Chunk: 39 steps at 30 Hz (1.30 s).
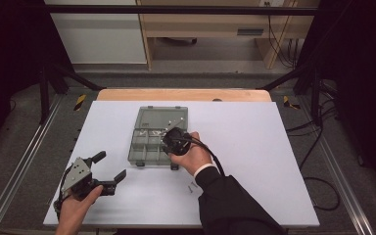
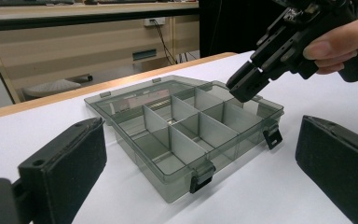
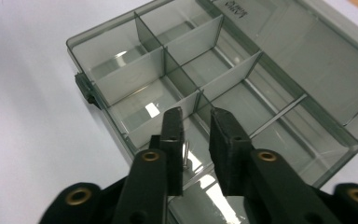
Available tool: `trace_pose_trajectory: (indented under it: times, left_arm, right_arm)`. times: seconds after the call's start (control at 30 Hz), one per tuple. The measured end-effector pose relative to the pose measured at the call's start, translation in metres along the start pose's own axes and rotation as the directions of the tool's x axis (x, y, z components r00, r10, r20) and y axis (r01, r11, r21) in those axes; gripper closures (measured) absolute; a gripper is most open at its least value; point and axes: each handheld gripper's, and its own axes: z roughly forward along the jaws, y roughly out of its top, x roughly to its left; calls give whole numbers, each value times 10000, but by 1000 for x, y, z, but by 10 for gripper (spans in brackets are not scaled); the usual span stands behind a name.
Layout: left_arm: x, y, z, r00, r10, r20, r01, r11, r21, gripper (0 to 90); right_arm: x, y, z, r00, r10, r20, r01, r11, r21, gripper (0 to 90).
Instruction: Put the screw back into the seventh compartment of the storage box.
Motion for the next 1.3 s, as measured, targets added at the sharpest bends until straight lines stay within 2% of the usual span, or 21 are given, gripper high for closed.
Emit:
trace_pose_trajectory:
  times: [0.17,0.23,0.27,0.3,0.33,0.37,0.4,0.5,0.63,0.8,0.97,1.1,1.13,1.3]
  left_arm:
    - [0,0,0,10000,-1,-10,1,10000,4,16]
    - [0,0,0,10000,-2,-13,2,10000,13,16]
    - [0,0,0,10000,-2,-14,2,10000,19,16]
    - [0,0,0,10000,-8,-14,8,10000,26,16]
    - [0,0,0,10000,-10,-13,11,10000,31,16]
    - [0,0,0,10000,-11,-6,11,10000,34,15]
    - [0,0,0,10000,-14,-5,14,10000,39,15]
    - [0,0,0,10000,-12,-3,12,10000,64,15]
    - [0,-1,0,10000,-45,-1,45,10000,35,15]
    - [0,-1,0,10000,-6,21,6,10000,77,15]
    - [0,-1,0,10000,5,25,-5,10000,95,15]
    - [0,-1,1,10000,-18,21,18,10000,78,15]
    - [0,-1,1,10000,-27,30,27,10000,85,15]
    - [0,-1,1,10000,14,49,-15,9999,111,14]
  right_arm:
    - [-2,0,-9,9998,53,185,-50,9998,-181,609]
    - [-1,-1,-14,9998,40,218,-35,9997,-262,528]
    - [-1,-1,-14,9998,40,218,-35,9997,-262,528]
    - [0,-2,-18,9996,75,266,-68,9997,-234,452]
    - [0,-2,-18,9996,75,266,-68,9997,-234,452]
    - [2,-3,-22,9993,59,370,-50,9997,-237,374]
    - [2,-3,-22,9993,59,370,-50,9997,-237,374]
    - [4,-5,-30,9984,-198,538,217,9992,-344,278]
    - [8,-8,-42,9977,-364,576,395,9978,-533,194]
    - [12,-15,-57,9964,-563,636,588,9975,-386,104]
    - [11,-28,-70,9956,-814,457,826,9963,-255,76]
    - [9,-39,-79,9963,-702,505,702,9975,14,81]
    - [7,-45,-82,9963,-688,506,677,9975,221,82]
    - [2,-57,-84,9964,-638,555,609,9968,526,86]
